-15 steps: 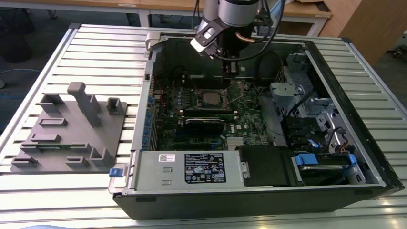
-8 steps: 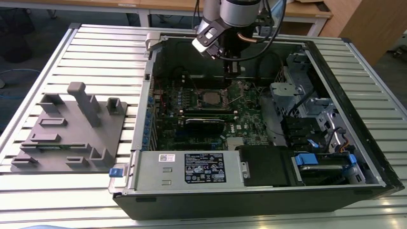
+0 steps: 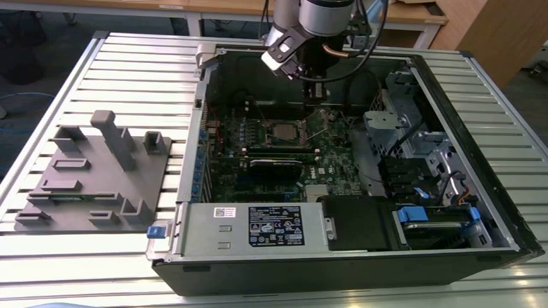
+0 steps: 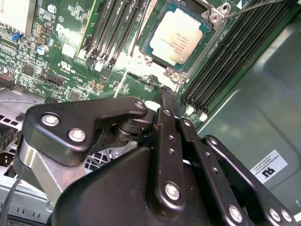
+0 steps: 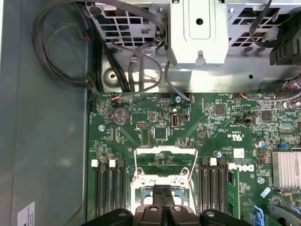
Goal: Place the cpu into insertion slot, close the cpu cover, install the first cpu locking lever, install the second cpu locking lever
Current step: 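Close the cpu cover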
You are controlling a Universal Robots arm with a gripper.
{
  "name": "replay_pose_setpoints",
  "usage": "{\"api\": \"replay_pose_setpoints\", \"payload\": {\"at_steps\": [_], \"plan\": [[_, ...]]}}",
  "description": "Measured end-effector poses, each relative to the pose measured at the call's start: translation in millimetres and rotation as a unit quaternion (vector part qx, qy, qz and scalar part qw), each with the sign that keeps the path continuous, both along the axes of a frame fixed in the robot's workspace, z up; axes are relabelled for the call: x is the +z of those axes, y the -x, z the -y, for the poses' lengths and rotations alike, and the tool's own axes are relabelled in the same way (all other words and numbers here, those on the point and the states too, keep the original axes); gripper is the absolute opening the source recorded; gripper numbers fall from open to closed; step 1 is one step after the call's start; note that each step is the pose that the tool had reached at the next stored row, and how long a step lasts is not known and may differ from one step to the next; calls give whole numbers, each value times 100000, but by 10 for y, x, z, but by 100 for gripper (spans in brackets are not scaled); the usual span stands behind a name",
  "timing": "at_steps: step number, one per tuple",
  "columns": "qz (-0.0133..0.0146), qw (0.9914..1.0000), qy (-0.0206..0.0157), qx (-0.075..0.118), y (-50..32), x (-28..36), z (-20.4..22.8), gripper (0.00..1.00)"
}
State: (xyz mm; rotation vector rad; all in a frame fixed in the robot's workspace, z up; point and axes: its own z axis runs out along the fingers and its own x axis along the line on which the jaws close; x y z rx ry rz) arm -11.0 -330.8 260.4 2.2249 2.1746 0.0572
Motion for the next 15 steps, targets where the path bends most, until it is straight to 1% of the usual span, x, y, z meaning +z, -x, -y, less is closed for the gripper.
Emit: {"api": "replay_pose_setpoints", "payload": {"at_steps": [15], "plan": [[-2, 100000, 2, -49, -62, -12, -27, 10]]}}
